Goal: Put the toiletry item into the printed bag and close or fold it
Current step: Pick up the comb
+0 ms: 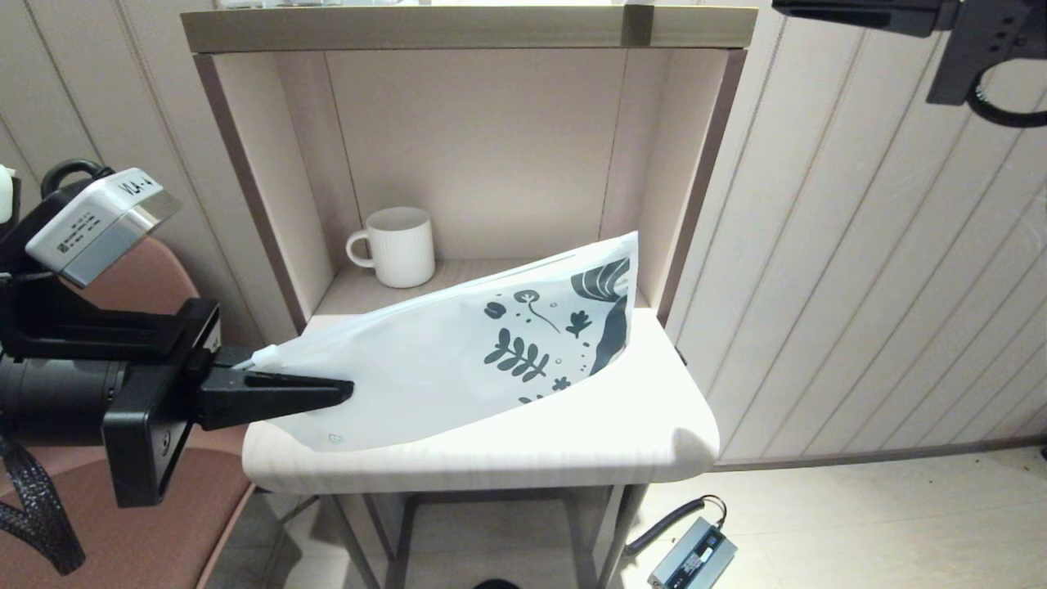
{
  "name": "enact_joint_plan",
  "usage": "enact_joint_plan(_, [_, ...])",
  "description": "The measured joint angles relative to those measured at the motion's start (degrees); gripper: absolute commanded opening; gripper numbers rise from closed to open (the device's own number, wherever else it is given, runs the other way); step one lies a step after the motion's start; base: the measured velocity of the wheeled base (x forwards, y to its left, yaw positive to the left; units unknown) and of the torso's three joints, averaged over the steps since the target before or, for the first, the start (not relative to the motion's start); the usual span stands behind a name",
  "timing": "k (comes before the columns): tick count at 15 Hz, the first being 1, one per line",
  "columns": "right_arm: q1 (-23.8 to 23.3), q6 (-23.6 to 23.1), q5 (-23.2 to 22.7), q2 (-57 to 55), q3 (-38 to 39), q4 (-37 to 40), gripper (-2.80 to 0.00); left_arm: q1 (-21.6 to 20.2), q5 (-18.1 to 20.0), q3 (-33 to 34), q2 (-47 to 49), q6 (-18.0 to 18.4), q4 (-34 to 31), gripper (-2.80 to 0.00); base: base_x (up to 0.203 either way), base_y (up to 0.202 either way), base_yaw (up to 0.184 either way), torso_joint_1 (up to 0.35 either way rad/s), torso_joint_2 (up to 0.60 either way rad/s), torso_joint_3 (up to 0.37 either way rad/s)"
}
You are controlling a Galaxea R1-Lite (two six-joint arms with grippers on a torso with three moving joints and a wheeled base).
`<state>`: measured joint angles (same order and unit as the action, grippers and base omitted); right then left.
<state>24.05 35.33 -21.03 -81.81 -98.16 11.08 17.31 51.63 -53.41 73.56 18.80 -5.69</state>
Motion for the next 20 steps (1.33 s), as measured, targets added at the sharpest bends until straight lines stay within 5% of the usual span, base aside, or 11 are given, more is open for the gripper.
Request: enact_joint_plan(20, [0.01, 0.39, -4.24, -0.66, -1.32, 0.20, -2.80, 0.00, -0.17, 0.55, 0.34, 0.44, 1.23, -2.80, 0.025, 0.000, 0.000, 0.001, 0.00, 0.000])
